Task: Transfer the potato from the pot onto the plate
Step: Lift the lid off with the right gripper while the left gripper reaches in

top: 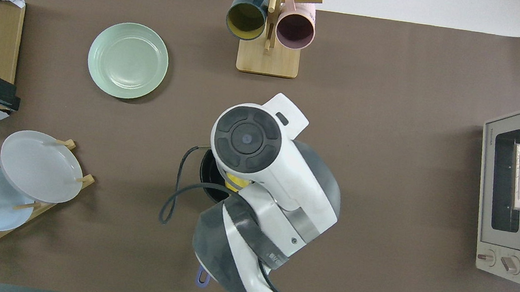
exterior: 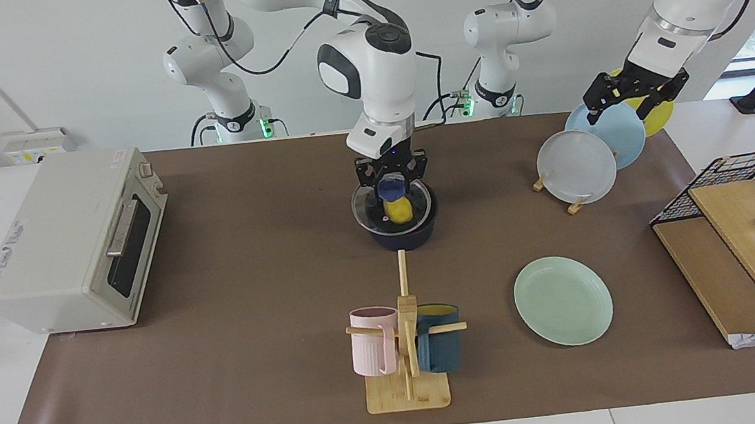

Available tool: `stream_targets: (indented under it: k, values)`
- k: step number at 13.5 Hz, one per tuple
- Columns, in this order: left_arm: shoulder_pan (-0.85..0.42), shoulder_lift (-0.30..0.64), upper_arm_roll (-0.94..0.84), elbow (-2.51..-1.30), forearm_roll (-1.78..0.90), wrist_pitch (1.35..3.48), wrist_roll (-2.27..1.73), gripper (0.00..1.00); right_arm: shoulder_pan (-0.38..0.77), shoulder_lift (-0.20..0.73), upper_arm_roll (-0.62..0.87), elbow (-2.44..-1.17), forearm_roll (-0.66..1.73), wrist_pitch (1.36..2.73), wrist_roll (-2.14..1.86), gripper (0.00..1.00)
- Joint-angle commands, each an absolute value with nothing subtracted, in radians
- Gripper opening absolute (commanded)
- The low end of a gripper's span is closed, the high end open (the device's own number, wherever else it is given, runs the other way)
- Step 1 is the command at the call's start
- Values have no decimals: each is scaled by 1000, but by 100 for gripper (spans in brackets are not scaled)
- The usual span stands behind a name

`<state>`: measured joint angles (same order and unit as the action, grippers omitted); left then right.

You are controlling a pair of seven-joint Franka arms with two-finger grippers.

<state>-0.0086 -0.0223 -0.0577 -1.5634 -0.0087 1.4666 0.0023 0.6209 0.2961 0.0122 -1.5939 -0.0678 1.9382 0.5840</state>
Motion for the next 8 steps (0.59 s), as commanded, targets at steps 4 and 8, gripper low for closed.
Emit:
stream_targets:
  k: [4,8]
  values:
    - [-26,-28,-51,-1565,14,1468,3,100,365,269,21,-1607,-61,1864,174,58]
    - [-31,-37,-57,-1588,14,1494,2,100,233,235,21,-1712,-61,1910,-32,58]
